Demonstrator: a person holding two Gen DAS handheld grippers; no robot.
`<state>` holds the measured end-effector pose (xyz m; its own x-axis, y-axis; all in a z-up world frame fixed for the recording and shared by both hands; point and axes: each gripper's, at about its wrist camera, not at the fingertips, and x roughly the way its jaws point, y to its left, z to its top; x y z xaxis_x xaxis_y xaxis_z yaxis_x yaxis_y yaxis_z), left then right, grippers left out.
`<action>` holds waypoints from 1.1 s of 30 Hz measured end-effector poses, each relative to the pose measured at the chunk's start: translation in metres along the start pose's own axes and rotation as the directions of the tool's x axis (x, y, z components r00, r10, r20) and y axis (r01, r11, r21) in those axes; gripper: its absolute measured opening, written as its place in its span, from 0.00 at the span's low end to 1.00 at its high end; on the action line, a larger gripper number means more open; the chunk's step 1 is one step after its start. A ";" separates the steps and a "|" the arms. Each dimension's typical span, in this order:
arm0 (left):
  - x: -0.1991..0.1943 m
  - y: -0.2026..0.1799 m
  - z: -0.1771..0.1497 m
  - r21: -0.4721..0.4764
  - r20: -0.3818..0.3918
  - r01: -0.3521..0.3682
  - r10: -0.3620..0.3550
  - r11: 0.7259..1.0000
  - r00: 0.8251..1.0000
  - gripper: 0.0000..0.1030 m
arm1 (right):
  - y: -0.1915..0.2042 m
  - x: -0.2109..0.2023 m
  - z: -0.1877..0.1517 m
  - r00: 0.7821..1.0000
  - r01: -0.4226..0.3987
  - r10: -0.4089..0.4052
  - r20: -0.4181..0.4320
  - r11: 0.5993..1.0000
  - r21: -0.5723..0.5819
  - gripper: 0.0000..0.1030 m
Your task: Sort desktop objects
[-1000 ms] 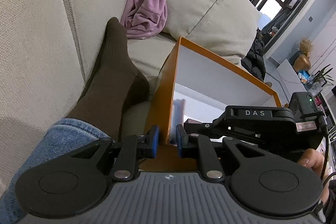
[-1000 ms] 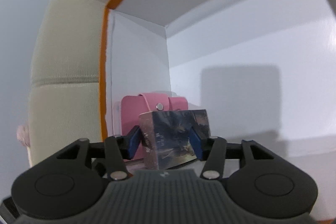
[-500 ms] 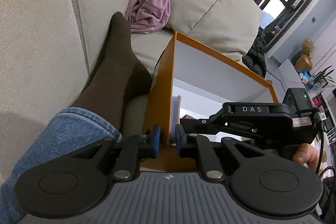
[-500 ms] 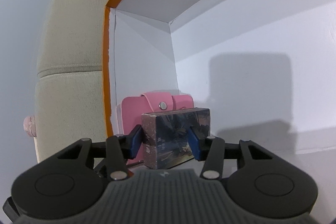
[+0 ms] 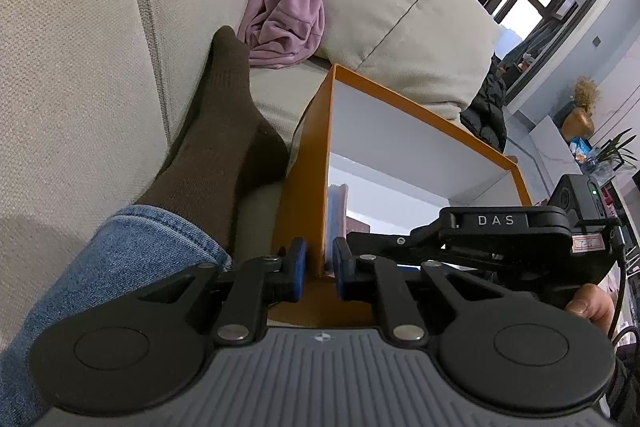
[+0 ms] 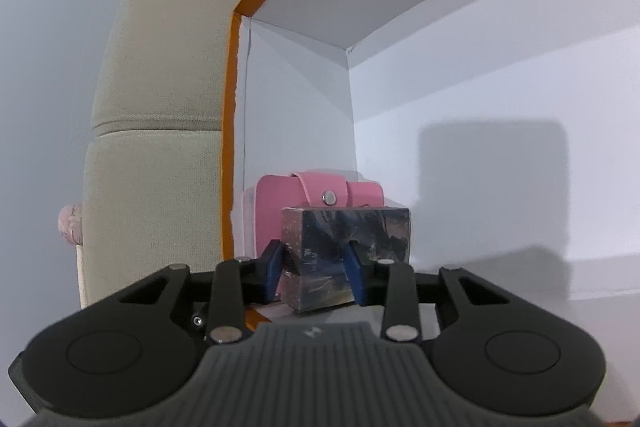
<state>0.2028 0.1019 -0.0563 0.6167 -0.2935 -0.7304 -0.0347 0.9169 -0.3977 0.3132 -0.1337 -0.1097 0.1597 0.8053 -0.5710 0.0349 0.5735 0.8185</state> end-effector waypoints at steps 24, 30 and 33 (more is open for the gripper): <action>-0.075 -0.052 -0.073 0.213 0.033 -0.051 0.045 0.976 0.998 0.18 | 0.040 -0.109 -0.090 0.961 0.184 -0.062 0.268 0.870 -0.457 0.36; -0.067 -0.058 -0.089 0.199 0.008 -0.016 0.015 0.980 1.000 0.22 | 0.008 -0.120 -0.119 0.927 0.327 -0.188 0.324 0.828 -0.456 0.36; -0.055 -0.071 -0.086 0.204 0.005 0.014 -0.016 0.979 1.000 0.34 | -0.006 -0.117 -0.122 0.911 0.377 -0.247 0.329 0.822 -0.427 0.36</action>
<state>0.1035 0.0301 -0.0355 0.6215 -0.3064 -0.7210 0.1356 0.9485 -0.2862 0.1738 -0.2132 -0.0555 0.4615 0.5427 -0.7017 -0.3325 0.8392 0.4303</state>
